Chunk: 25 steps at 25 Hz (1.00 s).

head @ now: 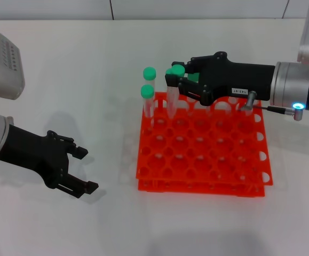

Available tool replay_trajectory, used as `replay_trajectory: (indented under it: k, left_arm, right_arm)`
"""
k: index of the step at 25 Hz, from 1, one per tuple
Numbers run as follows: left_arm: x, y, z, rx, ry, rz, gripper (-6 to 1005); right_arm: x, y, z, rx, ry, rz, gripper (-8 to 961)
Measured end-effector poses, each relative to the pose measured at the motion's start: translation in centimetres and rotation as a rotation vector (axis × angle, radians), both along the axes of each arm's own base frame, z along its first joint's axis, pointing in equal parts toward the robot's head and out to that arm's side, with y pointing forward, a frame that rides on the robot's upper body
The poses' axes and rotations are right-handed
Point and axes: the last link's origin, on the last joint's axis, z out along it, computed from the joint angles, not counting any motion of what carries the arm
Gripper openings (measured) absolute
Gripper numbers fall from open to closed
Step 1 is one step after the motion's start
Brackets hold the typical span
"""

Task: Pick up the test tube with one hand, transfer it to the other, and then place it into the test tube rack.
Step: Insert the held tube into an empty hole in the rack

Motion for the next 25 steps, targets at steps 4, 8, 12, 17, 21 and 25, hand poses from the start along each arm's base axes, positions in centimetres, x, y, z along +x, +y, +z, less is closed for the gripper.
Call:
replay_trajectory:
  k: [4,8,12,17,21,25]
  left_arm:
    - [0.01,0.00,0.00,0.000,-0.001,0.000,887]
    - [0.02,0.02,0.00,0.002,-0.002,-0.001,887]
    - [0.02,0.04,0.00,0.003,-0.002,-0.001,887]
    - [0.02,0.09,0.00,0.006,-0.002,-0.001,887]
    - [0.07,0.12,-0.03,0.007,-0.004,-0.003,887]
    - [0.07,0.10,-0.06,0.006,-0.006,-0.002,887]
  right_arm:
    - [0.14,-0.10,-0.12,-0.002,-0.002,0.001,331]
    - [0.18,-0.11,-0.12,-0.001,-0.003,0.002,332]
    - [0.36,-0.15,-0.19,-0.004,-0.005,-0.004,333]
    - [0.58,-0.11,-0.37,-0.009,-0.009,-0.013,335]
    - [0.69,-0.06,-0.46,-0.007,-0.014,-0.019,337]
    - [0.79,-0.01,-0.59,-0.004,-0.023,-0.024,338]
